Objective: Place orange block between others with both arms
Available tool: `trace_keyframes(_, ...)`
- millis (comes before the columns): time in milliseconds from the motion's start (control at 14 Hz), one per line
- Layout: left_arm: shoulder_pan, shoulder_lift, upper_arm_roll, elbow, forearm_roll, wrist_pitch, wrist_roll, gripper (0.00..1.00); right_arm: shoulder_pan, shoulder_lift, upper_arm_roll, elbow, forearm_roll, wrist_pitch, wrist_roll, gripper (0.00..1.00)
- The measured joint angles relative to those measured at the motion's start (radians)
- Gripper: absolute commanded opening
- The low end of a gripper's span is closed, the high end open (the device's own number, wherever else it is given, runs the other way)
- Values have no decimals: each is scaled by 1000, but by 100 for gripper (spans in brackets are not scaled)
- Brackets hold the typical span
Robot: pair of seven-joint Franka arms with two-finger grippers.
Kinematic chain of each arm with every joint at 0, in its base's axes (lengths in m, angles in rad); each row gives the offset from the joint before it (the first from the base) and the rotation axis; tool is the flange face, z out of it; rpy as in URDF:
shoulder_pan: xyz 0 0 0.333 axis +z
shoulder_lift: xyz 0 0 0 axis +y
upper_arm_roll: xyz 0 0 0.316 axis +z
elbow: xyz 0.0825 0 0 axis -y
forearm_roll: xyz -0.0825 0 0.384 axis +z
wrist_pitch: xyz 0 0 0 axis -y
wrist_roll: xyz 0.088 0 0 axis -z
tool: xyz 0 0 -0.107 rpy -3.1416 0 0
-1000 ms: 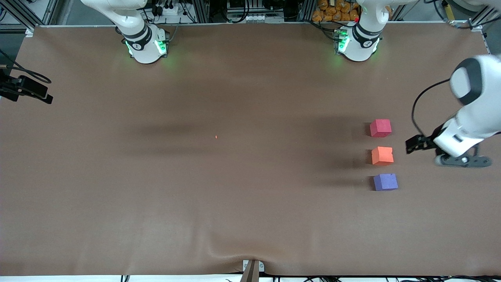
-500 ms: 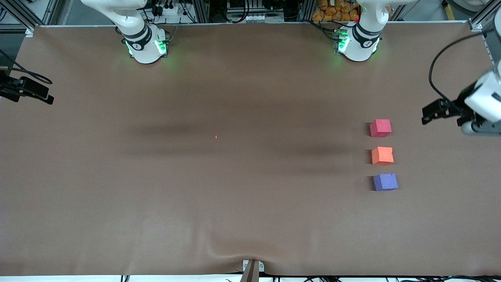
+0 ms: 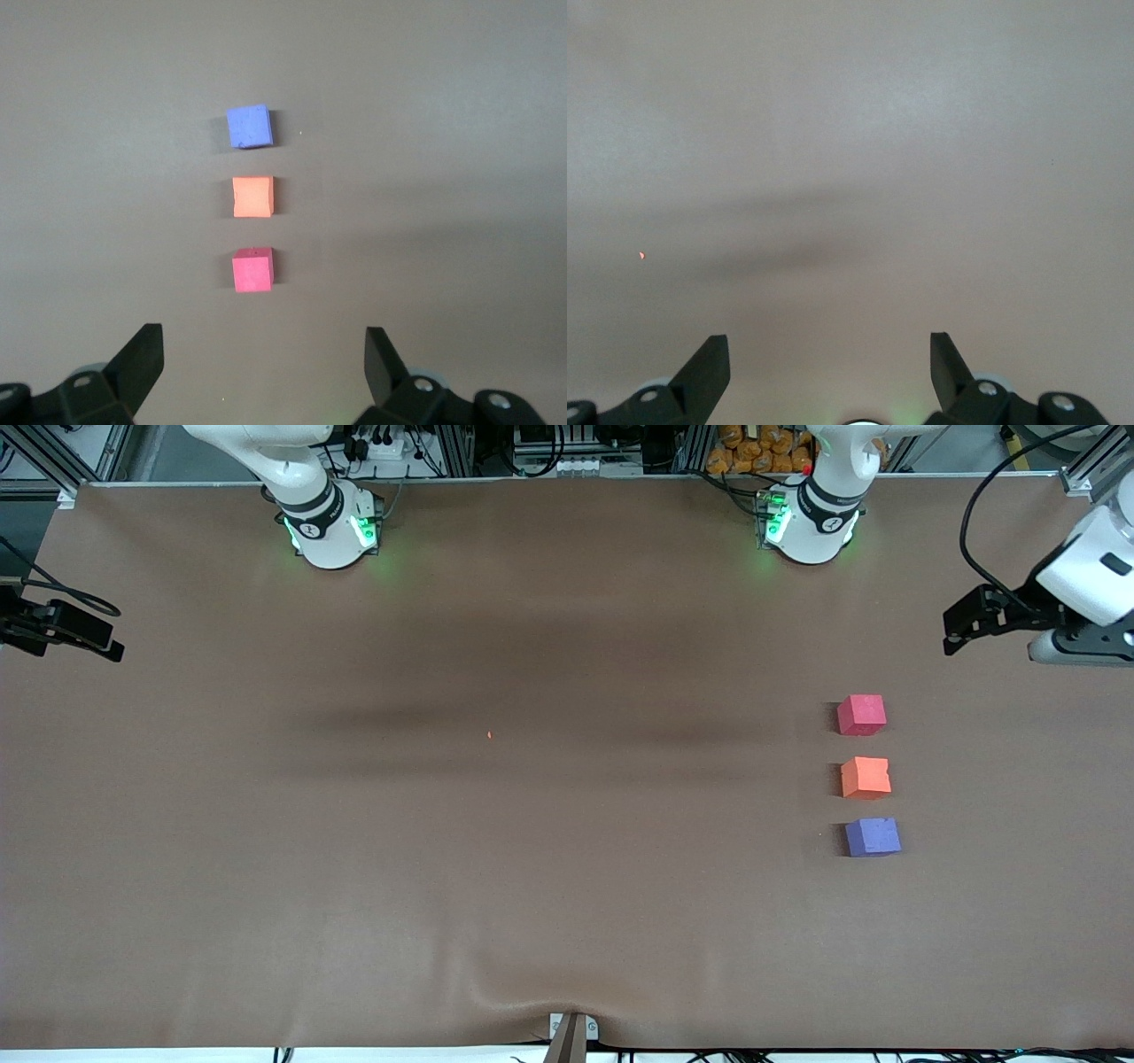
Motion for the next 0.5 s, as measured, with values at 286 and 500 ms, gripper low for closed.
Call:
trace_keyframes(286,-35,-46,59,-35,0,-20,-1,100,0,0,1,-3,0,0,0,100)
trace_keyframes(500,-46,-51,94,-32,0,-23,-1,100,0,0,1,-5,0,0,0,100)
